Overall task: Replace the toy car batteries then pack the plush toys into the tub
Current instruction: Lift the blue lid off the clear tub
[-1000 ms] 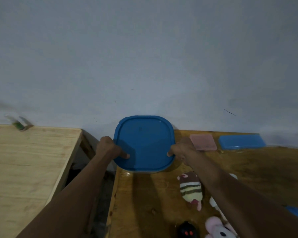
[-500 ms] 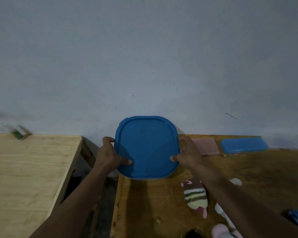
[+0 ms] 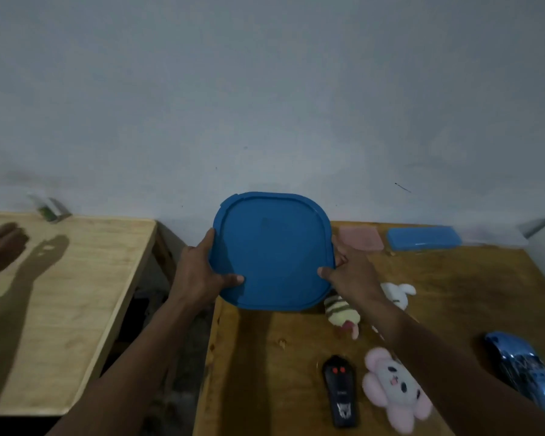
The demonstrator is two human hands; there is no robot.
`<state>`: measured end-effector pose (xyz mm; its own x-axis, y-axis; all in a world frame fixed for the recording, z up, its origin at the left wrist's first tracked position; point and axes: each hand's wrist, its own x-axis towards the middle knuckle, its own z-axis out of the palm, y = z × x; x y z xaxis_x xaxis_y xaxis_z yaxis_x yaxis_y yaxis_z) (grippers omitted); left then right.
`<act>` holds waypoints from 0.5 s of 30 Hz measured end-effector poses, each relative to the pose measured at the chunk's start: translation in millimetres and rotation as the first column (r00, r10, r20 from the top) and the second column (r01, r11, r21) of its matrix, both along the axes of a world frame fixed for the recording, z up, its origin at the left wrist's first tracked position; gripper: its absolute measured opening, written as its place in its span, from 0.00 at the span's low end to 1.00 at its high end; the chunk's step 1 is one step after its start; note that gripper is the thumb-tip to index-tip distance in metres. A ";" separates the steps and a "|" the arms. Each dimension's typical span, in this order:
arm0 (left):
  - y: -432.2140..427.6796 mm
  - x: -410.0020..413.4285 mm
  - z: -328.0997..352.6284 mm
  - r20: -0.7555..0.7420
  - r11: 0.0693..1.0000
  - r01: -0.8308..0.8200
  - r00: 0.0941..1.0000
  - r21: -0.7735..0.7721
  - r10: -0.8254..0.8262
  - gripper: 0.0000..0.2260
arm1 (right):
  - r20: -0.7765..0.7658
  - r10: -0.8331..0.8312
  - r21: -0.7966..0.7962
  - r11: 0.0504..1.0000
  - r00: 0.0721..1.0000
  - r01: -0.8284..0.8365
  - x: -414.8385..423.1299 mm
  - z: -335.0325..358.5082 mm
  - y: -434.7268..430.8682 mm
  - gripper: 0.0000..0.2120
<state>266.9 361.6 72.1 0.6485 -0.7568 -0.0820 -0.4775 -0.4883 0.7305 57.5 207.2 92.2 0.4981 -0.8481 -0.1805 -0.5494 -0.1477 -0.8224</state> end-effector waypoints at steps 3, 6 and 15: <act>26.5 -16.8 -4.5 0.000 0.999 -0.007 1.000 0.036 0.007 0.49 | -0.075 0.045 -0.044 0.998 0.996 -0.049 -17.9 -6.3 24.1 0.27; 61.4 -36.7 -8.2 0.015 0.994 -0.044 0.999 0.101 0.043 0.52 | -0.107 0.084 -0.042 0.995 0.991 -0.089 -35.5 -17.0 52.4 0.29; 165.4 -89.0 -47.9 0.047 0.957 -0.109 0.994 0.268 0.100 0.60 | -0.188 0.188 0.019 0.982 0.964 -0.187 -81.7 -64.5 137.5 0.26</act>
<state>177.9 526.9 24.2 0.7285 -0.6376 -0.2506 -0.4350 -0.7131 0.5497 -24.2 344.7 27.8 0.6051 -0.7425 -0.2873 -0.6571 -0.2619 -0.7068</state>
